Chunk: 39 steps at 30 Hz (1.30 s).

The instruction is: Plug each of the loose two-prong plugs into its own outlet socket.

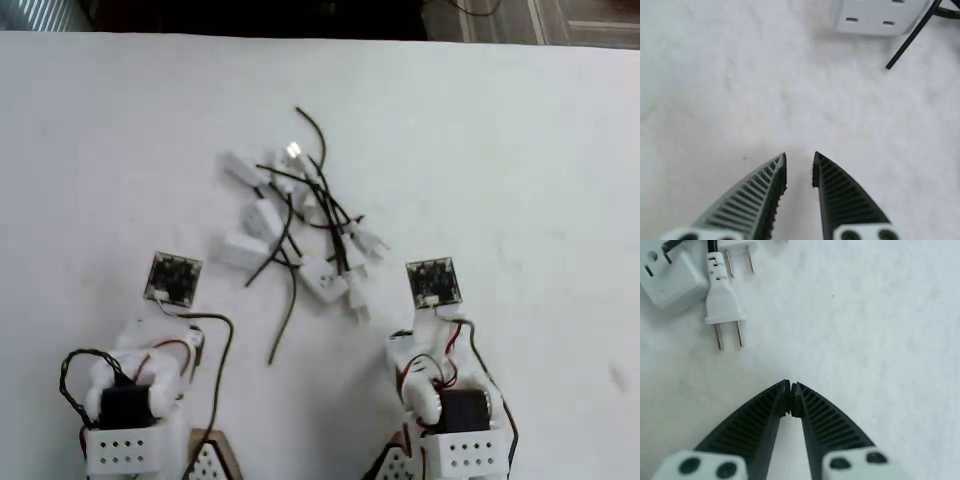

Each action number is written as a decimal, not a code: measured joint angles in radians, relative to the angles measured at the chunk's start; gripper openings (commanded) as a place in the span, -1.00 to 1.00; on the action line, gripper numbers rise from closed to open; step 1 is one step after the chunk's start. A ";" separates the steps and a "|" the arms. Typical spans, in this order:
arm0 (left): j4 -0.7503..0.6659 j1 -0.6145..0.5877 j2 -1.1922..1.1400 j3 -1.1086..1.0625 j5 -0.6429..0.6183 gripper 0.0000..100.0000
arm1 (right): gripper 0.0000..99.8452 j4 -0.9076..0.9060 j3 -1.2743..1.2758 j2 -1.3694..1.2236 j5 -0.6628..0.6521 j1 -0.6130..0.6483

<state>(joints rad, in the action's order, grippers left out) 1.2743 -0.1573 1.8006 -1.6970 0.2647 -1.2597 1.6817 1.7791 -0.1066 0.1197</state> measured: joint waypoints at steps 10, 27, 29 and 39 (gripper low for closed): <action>0.000 0.000 0.000 0.000 0.000 -0.78 | -0.96 0.000 0.000 0.000 0.000 0.057; 0.000 0.000 0.000 0.000 0.000 -0.78 | -0.96 0.000 -0.049 0.003 -0.051 0.061; 0.000 0.000 0.000 0.000 0.000 -0.78 | -0.96 0.025 -0.060 0.003 -0.138 0.051; 0.000 0.000 0.000 0.000 0.000 -0.78 | -0.97 0.097 -0.241 0.002 -0.344 0.020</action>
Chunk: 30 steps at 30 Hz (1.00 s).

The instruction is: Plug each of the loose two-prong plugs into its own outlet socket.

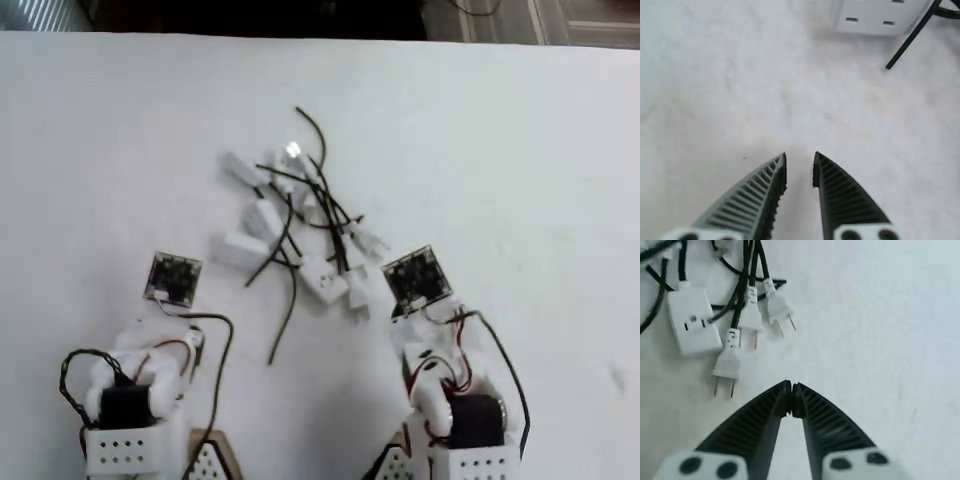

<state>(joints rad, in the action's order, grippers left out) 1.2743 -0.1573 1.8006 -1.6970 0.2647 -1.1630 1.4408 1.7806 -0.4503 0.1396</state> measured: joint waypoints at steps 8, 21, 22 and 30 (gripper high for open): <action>0.000 0.000 0.000 0.000 0.000 -0.78 | -0.97 -0.037 -0.192 -0.216 -0.003 0.110; 0.000 0.000 0.000 0.000 0.000 -0.78 | -0.71 0.052 -0.470 -1.033 0.060 0.218; 0.000 0.000 0.000 0.000 0.000 -0.78 | -0.70 0.052 -0.502 -1.091 0.083 0.216; 0.000 0.000 0.000 0.000 0.000 -0.78 | -0.70 0.074 -0.718 -1.482 0.184 0.218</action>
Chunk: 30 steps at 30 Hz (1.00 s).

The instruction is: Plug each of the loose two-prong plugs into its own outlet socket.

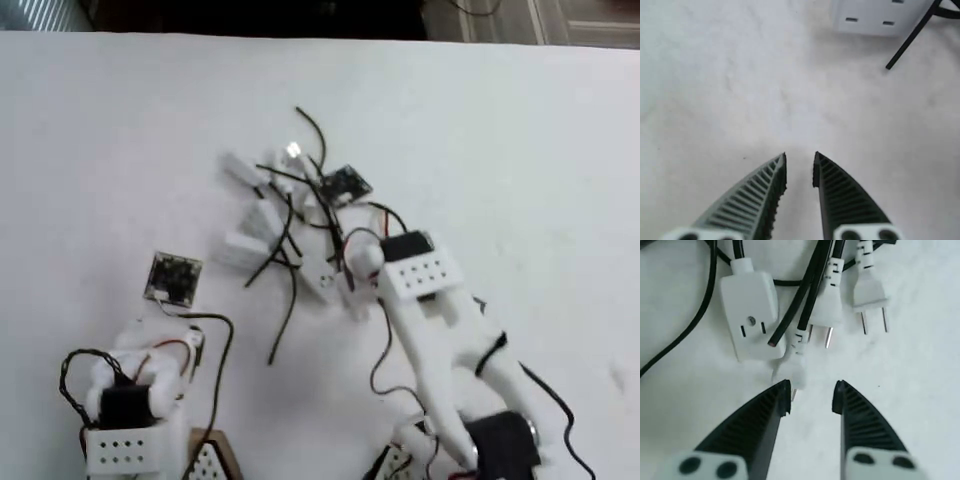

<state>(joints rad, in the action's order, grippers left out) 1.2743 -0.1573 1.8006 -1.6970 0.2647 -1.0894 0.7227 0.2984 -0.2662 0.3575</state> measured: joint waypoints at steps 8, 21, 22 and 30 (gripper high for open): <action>0.000 0.000 0.000 0.000 0.000 -0.78 | -0.70 0.055 -0.031 -0.195 0.005 0.017; 0.000 0.000 0.000 0.000 0.000 -0.78 | -0.84 0.109 -0.057 -0.279 0.005 0.071; 0.000 0.000 0.000 0.000 0.000 -0.78 | -0.82 0.109 -0.057 -0.281 0.005 0.071; 0.000 0.000 0.000 0.000 0.000 -0.78 | -0.77 0.103 -0.058 -0.298 0.006 0.087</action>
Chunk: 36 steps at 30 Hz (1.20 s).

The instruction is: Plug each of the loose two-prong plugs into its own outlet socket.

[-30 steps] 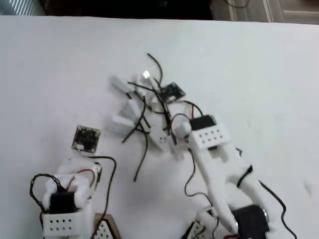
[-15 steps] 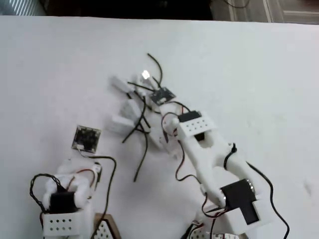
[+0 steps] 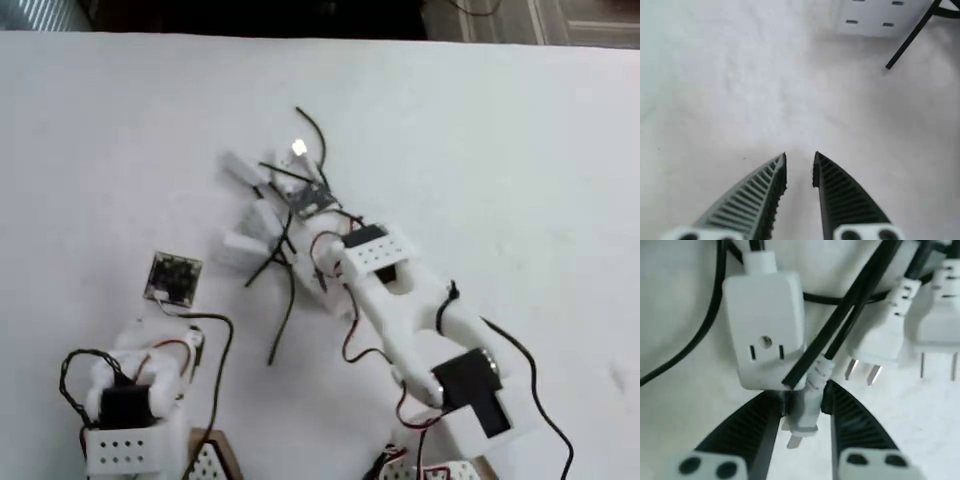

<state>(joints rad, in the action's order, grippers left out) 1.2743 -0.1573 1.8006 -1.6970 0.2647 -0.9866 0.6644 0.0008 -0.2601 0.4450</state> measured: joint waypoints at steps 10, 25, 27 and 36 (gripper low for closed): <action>0.000 0.000 0.000 0.000 0.000 -0.78 | -0.96 -0.015 0.000 -0.002 0.002 -0.008; 0.000 0.000 0.000 0.000 0.000 -0.78 | -0.97 -0.345 -0.081 0.126 -0.252 -0.281; 0.000 0.000 0.000 0.000 0.000 -0.78 | -0.97 -0.384 -0.081 0.153 -0.299 -0.319; 0.000 0.000 0.000 0.000 0.000 -0.78 | -0.92 -0.296 0.058 0.164 -0.416 -0.394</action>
<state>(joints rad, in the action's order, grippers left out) 1.2743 -0.1573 1.8006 -1.6970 0.2647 -1.2827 0.7227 0.1649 -0.6759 0.0506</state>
